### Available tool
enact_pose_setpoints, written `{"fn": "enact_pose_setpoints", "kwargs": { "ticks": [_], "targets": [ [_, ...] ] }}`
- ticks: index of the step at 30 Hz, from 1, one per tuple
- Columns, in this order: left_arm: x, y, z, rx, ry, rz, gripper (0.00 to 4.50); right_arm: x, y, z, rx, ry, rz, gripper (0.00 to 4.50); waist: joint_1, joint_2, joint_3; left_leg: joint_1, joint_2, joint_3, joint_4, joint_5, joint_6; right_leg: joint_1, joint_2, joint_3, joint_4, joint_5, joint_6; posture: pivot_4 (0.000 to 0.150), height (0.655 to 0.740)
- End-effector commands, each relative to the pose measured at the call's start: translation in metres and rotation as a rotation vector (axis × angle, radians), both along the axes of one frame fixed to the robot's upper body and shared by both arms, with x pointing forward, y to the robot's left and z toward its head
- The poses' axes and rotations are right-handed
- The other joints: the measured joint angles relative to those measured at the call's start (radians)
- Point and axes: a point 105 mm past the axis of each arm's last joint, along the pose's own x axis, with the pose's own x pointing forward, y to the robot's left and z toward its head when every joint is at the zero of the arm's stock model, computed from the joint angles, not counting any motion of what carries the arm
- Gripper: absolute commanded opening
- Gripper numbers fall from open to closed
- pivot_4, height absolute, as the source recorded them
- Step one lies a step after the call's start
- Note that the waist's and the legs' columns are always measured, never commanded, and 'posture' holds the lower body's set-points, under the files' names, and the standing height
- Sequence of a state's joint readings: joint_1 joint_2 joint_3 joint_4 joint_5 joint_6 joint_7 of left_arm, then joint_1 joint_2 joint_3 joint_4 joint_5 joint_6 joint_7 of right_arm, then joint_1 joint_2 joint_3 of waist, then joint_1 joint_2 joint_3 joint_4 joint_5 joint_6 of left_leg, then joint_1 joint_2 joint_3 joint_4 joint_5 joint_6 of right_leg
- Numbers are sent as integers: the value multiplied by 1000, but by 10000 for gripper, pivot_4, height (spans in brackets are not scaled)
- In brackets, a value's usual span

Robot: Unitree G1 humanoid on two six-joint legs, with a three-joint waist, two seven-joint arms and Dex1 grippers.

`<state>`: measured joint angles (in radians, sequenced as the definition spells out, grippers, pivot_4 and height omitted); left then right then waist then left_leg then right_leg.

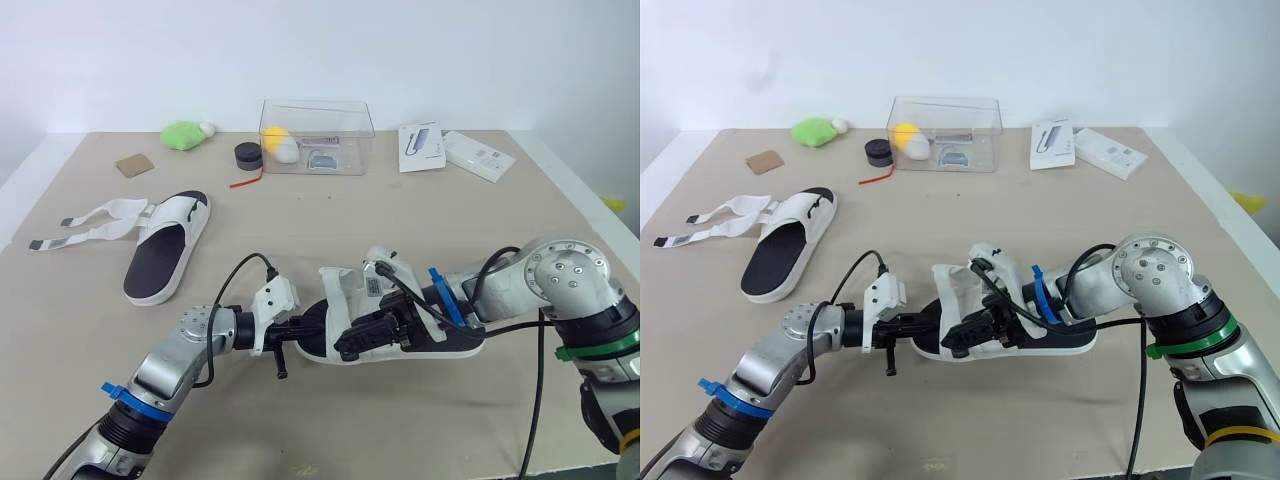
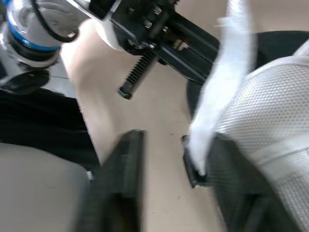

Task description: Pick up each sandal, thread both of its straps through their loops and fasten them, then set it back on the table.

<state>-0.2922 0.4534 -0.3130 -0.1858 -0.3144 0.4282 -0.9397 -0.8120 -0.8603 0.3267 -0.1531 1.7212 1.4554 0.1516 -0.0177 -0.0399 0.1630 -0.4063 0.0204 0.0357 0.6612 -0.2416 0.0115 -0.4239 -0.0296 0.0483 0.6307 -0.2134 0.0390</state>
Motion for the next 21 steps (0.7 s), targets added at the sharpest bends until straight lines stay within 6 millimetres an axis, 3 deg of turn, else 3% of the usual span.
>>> {"fn": "enact_pose_setpoints", "kwargs": {
  "ticks": [1,2,7,10,14,17,21],
  "targets": [
    [-1,4,-22,63,62,28,0,15,1,16,51,-30,-52,39645,-1,0,0,0,0,0,1,0,0,0,0,0,0,1,0,1500,7400],
    [-1,4,-22,63,62,28,0,19,3,19,65,-34,-64,44197,-1,1,0,0,0,0,2,0,1,0,1,1,0,1,0,1500,7400],
    [-1,4,-22,63,60,29,0,32,7,22,64,-62,-119,44197,-2,1,0,0,1,1,3,2,3,0,1,1,0,3,-2,1500,7400],
    [-1,4,-22,63,57,29,0,38,8,16,63,-77,-158,36174,-2,1,0,0,1,1,3,2,3,0,1,1,0,4,0,1500,7400],
    [0,4,-21,64,54,31,0,36,8,9,46,-89,-163,16760,-2,1,0,-1,1,1,3,2,3,0,1,2,0,4,1,1500,7400],
    [-1,4,-22,64,55,30,0,19,3,-4,-4,-64,-105,774,-1,1,0,-1,1,1,3,2,3,0,1,2,0,4,1,1500,7400],
    [-2,5,-23,65,58,28,0,7,-1,-10,-32,-57,-62,273,-2,1,-1,-1,1,1,3,2,3,0,1,1,0,4,1,1500,7400]
  ]
}}
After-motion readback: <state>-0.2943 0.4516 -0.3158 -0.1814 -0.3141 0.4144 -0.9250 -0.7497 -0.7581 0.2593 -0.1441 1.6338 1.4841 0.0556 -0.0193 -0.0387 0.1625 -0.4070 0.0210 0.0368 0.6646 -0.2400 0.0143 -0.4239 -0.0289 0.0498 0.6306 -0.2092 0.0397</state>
